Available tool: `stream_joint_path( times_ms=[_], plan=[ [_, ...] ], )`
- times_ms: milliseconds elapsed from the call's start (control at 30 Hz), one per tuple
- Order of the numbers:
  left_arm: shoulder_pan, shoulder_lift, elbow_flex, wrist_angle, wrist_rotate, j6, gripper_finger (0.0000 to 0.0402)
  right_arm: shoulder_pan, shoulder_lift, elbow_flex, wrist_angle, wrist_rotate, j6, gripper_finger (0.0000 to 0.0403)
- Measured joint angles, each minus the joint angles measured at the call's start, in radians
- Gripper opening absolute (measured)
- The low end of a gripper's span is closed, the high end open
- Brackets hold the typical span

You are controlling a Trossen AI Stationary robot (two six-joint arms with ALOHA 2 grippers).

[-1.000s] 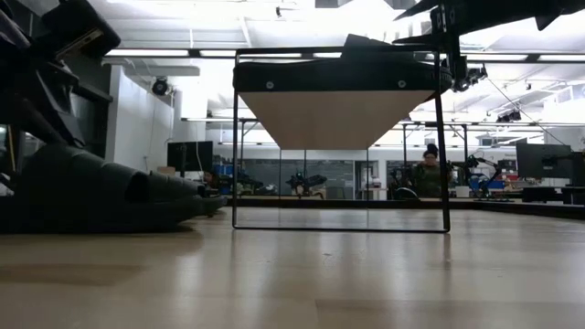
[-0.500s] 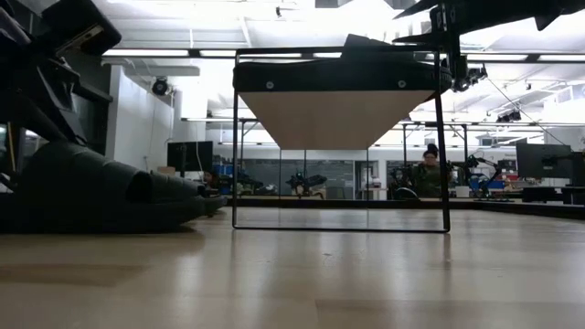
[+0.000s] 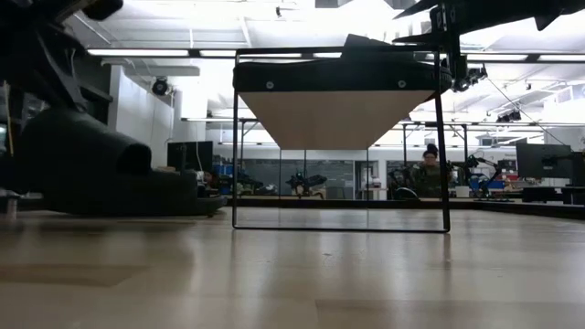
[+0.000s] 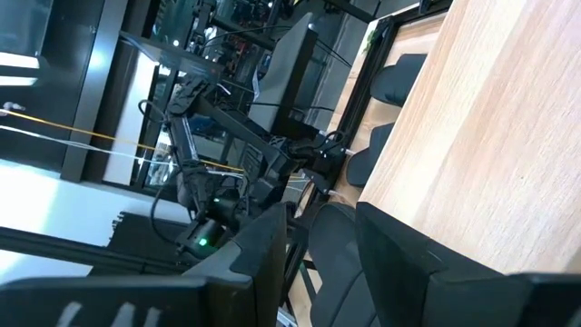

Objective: Pick and place slides into the shelf
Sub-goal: Put the black slide on the shelf

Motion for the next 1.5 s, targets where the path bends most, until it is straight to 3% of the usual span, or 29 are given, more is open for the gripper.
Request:
stream_joint_path(
  times_ms=[433,867,1167,1333,1500],
  plan=[
    [0.0,-0.032,0.275,-0.476,-0.029,0.031,0.0001,0.0,0.0,0.0,0.012,0.0,0.0,0.0126],
    [0.0,-0.057,0.503,-0.774,-0.169,0.031,0.0,0.0,0.0,0.001,0.109,-0.071,-0.005,0.0126],
    [0.017,-0.063,0.626,-0.79,-0.307,0.113,0.0,0.0,0.0,0.001,0.118,-0.104,-0.001,0.0133],
    [0.089,-0.062,0.658,-0.74,-0.299,0.238,0.0,0.008,0.003,0.001,0.121,-0.108,-0.001,0.0176],
    [0.184,-0.062,0.672,-0.546,-0.298,0.454,0.0,0.017,0.036,0.001,0.181,-0.101,0.031,0.0225]
  ],
)
